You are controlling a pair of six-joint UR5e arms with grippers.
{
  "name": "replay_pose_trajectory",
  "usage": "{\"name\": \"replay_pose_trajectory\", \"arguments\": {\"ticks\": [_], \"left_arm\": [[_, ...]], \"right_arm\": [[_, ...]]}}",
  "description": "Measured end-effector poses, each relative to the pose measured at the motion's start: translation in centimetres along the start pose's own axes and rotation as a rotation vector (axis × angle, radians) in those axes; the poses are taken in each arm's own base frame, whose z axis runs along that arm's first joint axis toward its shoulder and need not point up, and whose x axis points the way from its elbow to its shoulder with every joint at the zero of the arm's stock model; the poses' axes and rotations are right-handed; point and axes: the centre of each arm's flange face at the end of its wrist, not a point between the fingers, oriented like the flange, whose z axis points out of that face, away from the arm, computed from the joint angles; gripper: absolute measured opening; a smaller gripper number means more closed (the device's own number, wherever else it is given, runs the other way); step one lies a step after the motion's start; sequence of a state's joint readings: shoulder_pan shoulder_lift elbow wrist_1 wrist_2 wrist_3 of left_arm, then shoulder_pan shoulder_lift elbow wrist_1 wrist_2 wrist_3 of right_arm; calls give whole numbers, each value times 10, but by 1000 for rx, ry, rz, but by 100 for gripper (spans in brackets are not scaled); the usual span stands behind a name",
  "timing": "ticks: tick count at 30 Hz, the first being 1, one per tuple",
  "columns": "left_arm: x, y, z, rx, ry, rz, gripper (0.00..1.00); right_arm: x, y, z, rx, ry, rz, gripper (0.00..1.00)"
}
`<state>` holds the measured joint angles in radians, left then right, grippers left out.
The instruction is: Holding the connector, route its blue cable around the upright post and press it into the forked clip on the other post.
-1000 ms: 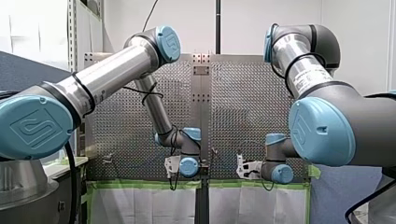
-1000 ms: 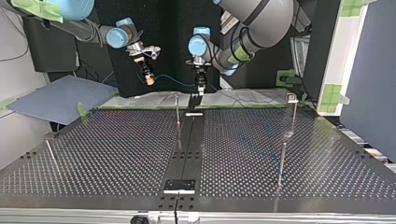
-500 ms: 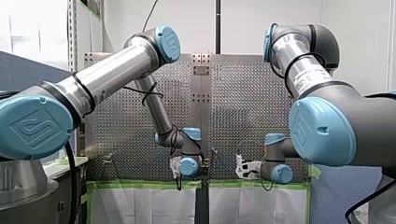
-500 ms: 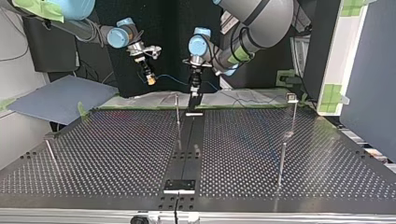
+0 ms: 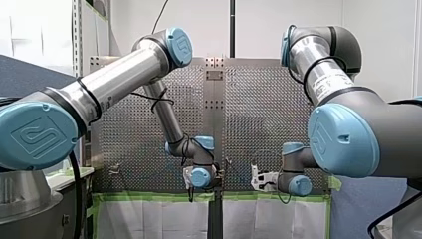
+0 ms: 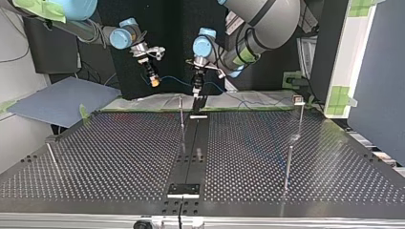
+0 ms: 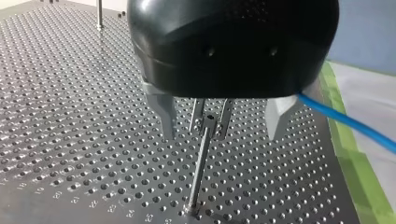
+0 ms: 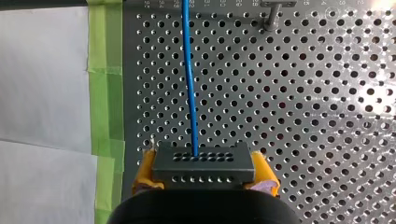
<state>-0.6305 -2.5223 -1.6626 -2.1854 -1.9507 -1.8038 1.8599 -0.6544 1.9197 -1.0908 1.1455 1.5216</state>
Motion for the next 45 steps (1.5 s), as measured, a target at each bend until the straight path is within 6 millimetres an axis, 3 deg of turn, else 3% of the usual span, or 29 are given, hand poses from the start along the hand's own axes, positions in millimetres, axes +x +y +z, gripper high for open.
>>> {"name": "replay_pose_trajectory", "arguments": {"ticks": [1, 2, 3, 5, 7, 32, 37, 45], "left_arm": [[0, 0, 0, -3, -4, 6, 65], [-1, 0, 1, -5, -6, 12, 36], [-1, 0, 1, -6, -8, 18, 36], [-1, 1, 1, -11, -11, 34, 6], [-1, 1, 1, -18, -13, 48, 0], [-4, 5, 6, -34, -18, 66, 0], [-7, 0, 15, -15, -25, 60, 0], [6, -1, 27, -14, 4, 64, 0]], "right_arm": [[0, 0, 0, 0, 0, 0, 0], [0, 0, 0, 0, -1, 0, 0], [0, 0, 0, 0, -1, 0, 0], [0, 0, 0, 0, -1, -1, 0], [0, 0, 0, 0, -1, -1, 0], [8, 18, 12, -21, 6, 3, 0], [14, 26, 19, -27, 9, 2, 0], [20, 36, 29, -35, 13, 3, 0]]}}
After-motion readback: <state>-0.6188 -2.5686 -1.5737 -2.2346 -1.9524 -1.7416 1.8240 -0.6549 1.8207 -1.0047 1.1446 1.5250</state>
